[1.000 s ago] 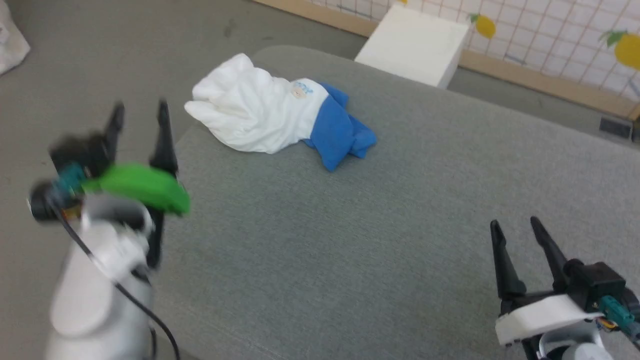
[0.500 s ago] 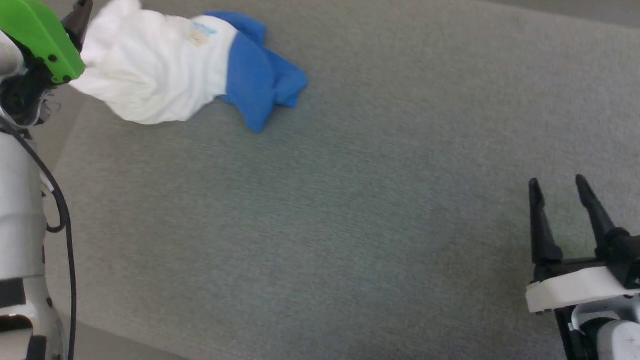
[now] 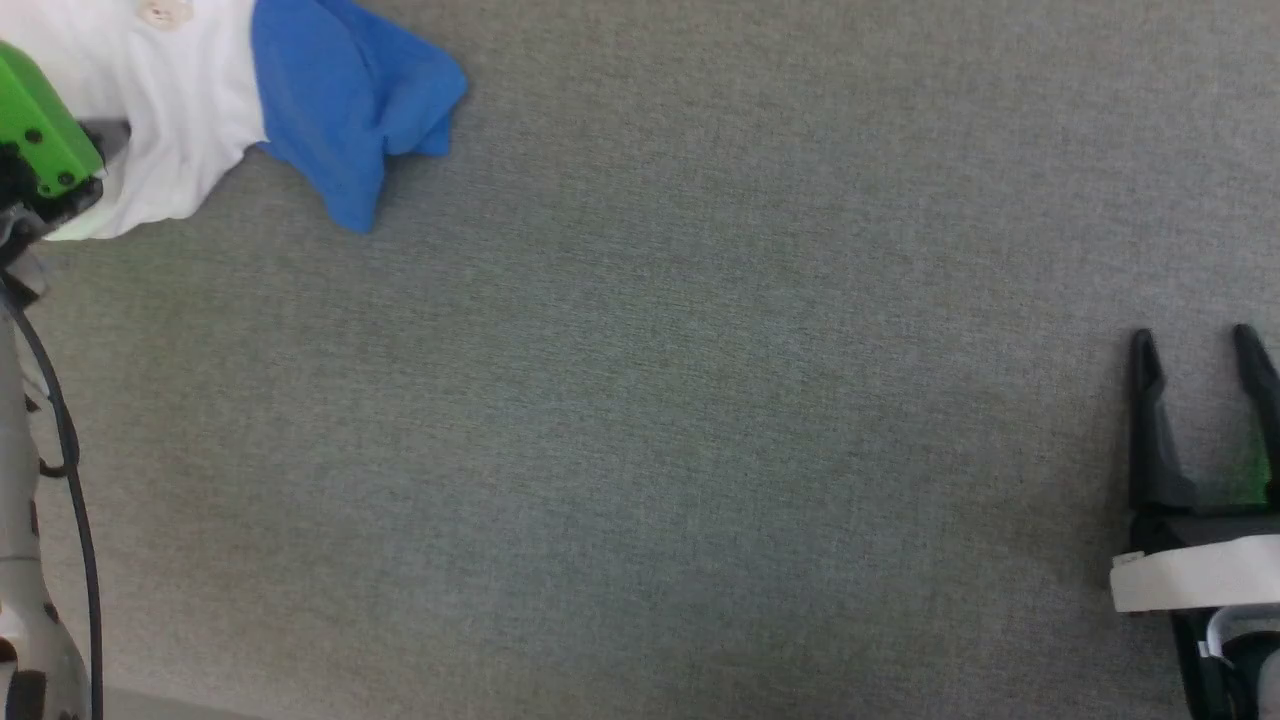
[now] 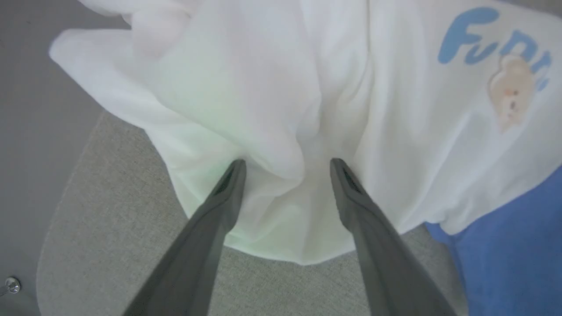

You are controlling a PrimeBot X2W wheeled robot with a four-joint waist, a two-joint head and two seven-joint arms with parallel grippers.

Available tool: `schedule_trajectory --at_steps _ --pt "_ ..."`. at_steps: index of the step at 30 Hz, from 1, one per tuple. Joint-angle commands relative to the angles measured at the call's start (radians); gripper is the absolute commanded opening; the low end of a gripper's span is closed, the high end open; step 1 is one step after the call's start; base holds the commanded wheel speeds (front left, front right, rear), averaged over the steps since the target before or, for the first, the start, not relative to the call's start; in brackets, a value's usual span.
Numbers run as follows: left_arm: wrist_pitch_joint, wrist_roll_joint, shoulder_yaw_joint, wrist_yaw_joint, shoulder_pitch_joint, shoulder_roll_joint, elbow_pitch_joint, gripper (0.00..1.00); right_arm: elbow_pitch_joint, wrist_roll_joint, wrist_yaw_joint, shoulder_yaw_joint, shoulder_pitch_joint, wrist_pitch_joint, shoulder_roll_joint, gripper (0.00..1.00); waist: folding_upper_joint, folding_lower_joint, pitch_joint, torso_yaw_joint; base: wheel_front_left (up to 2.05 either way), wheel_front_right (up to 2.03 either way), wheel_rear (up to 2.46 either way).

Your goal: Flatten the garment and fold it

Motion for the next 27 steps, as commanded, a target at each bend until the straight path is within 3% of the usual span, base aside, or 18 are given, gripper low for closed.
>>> schedule_trajectory --at_steps 1,8,13,14,15,22,27 --pt "0.014 0.003 0.005 0.020 0.027 0.003 0.005 1.00 -0.006 0.007 -0.002 -0.010 0.009 0.004 -0.008 1.00 0.0000 -0.0002 0.045 -0.019 0.00 0.00 0.00" --pt "0.035 -0.024 0.022 0.068 0.078 -0.036 0.004 1.00 -0.047 0.006 -0.002 -0.041 0.017 0.021 -0.019 1.00 0.0000 -0.0002 0.070 -0.001 0.00 0.00 0.00" --pt "0.004 -0.062 0.032 0.029 0.094 -0.065 -0.008 1.00 -0.062 0.004 -0.002 -0.043 0.018 0.031 -0.021 1.00 0.0000 -0.0002 0.065 0.005 0.00 0.00 0.00" --pt "-0.020 -0.060 0.031 0.016 0.096 -0.064 -0.015 0.28 -0.062 0.004 -0.002 -0.041 0.017 0.032 -0.020 1.00 0.0000 -0.0002 0.062 0.006 0.00 0.00 0.00" --pt "-0.055 -0.058 0.031 0.002 0.099 -0.063 -0.024 0.00 -0.063 0.004 -0.002 -0.040 0.017 0.033 -0.020 1.00 0.0000 -0.0002 0.058 0.006 0.00 0.00 0.00" --pt "-0.358 -0.026 0.078 -0.039 0.069 -0.038 -0.035 0.00 -0.036 0.007 -0.002 -0.028 0.012 0.027 -0.015 1.00 0.0000 -0.0002 0.005 0.010 0.00 0.00 0.00" --pt "-0.484 -0.009 0.084 -0.066 0.012 -0.022 -0.054 0.00 0.014 0.012 -0.002 0.000 0.010 0.012 -0.008 1.00 0.0000 -0.0002 -0.074 0.011 0.00 0.00 0.00"
